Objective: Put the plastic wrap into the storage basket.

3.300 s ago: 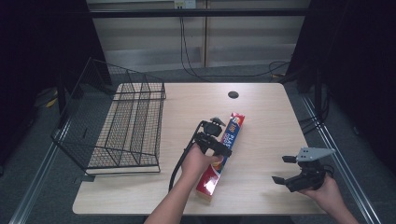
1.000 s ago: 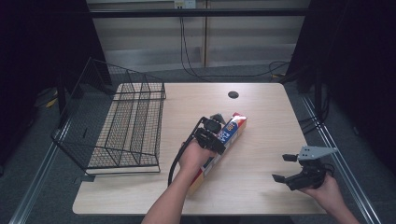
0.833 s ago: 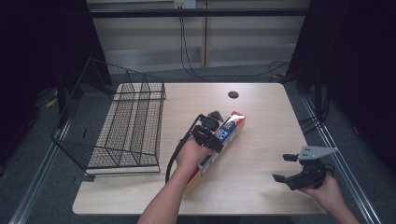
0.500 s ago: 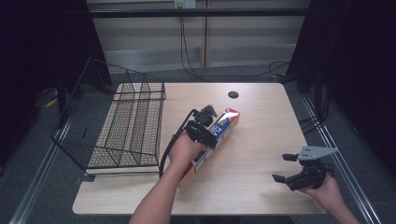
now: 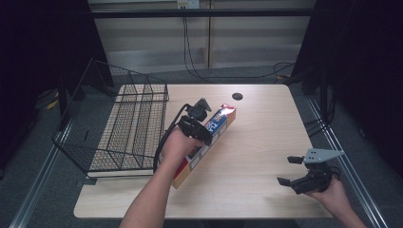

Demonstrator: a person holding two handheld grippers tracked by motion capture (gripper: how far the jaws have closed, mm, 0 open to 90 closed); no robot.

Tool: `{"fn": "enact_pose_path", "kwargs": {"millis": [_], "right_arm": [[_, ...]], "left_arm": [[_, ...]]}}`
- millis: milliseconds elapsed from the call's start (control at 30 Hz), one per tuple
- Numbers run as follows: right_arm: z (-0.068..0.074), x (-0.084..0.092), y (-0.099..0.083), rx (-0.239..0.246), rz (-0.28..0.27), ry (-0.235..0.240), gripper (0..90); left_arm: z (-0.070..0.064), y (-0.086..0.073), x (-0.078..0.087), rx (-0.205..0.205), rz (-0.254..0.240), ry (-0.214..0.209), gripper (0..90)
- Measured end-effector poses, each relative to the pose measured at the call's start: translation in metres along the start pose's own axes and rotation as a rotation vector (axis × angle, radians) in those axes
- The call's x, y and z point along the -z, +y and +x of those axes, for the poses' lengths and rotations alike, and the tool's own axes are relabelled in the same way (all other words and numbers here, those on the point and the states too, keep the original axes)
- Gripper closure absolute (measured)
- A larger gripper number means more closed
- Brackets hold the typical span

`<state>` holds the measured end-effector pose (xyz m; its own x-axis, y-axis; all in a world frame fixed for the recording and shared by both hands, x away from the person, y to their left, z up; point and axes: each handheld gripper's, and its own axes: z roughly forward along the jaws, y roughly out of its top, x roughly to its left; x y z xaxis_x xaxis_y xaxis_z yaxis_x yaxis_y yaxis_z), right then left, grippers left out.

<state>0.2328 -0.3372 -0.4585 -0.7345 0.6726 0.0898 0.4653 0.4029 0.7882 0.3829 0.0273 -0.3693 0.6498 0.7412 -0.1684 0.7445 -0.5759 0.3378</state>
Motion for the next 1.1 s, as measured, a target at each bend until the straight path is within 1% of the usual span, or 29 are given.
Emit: {"fn": "enact_pose_path", "kwargs": {"millis": [33,100,167,200,267,300,333,400,533,567,600,633,767,800,933,1000,1033,1100], "right_arm": [[0.000,0.000,0.000,0.000,0.000,-0.001,7.0],[0.000,0.000,0.000,0.001,0.000,0.000,7.0],[0.000,0.000,0.000,0.002,0.000,-0.003,7.0],[0.000,0.000,0.000,0.000,0.000,-0.002,7.0],[0.000,0.000,0.000,0.000,-0.001,-0.003,7.1],[0.000,0.000,0.000,0.000,-0.001,-0.003,7.0],[0.000,0.000,0.000,0.002,0.000,-0.004,7.0],[0.000,0.000,0.000,0.002,0.000,-0.004,7.0],[0.000,0.000,0.000,-0.002,-0.003,-0.003,7.1],[0.000,0.000,0.000,-0.001,-0.002,-0.003,7.1],[0.000,0.000,0.000,-0.001,-0.003,-0.003,7.1],[0.000,0.000,0.000,-0.003,-0.002,-0.003,7.1],[0.000,0.000,0.000,0.001,-0.004,-0.005,7.1],[0.000,0.000,0.000,-0.002,-0.003,-0.004,7.1],[0.000,0.001,0.000,0.002,-0.007,-0.009,7.1],[0.000,0.001,0.000,0.001,-0.006,-0.011,7.1],[0.000,0.001,0.000,0.002,-0.005,-0.010,7.1],[0.000,0.001,0.000,0.003,-0.004,-0.011,7.1]], "left_arm": [[0.001,0.000,0.001,0.004,-0.008,0.002,43.4],[0.002,0.000,0.003,0.002,-0.006,0.001,43.5],[0.005,0.000,0.008,0.004,0.004,0.005,43.4],[0.006,0.000,0.009,0.008,-0.005,0.007,43.4],[0.007,0.000,0.011,0.007,-0.001,0.009,43.4],[0.009,0.000,0.015,0.008,-0.007,0.011,43.4],[0.010,0.000,0.017,0.013,-0.012,0.015,43.4],[0.012,0.001,0.019,0.016,-0.006,0.010,43.4],[0.015,0.001,0.027,0.026,-0.015,0.022,43.4],[0.016,0.001,0.028,0.025,-0.010,0.020,43.5],[0.017,0.000,0.029,0.032,-0.020,0.018,43.5],[0.018,0.000,0.031,0.031,-0.004,0.019,43.5],[0.019,0.001,0.033,0.032,-0.005,0.023,43.5],[0.020,0.002,0.036,0.038,-0.006,0.028,43.5],[0.022,0.003,0.042,0.055,-0.022,0.022,43.5],[0.024,0.003,0.045,0.047,-0.017,0.026,43.4],[0.024,0.004,0.046,0.060,-0.021,0.030,43.4],[0.025,0.004,0.048,0.065,-0.020,0.035,43.4]]}}
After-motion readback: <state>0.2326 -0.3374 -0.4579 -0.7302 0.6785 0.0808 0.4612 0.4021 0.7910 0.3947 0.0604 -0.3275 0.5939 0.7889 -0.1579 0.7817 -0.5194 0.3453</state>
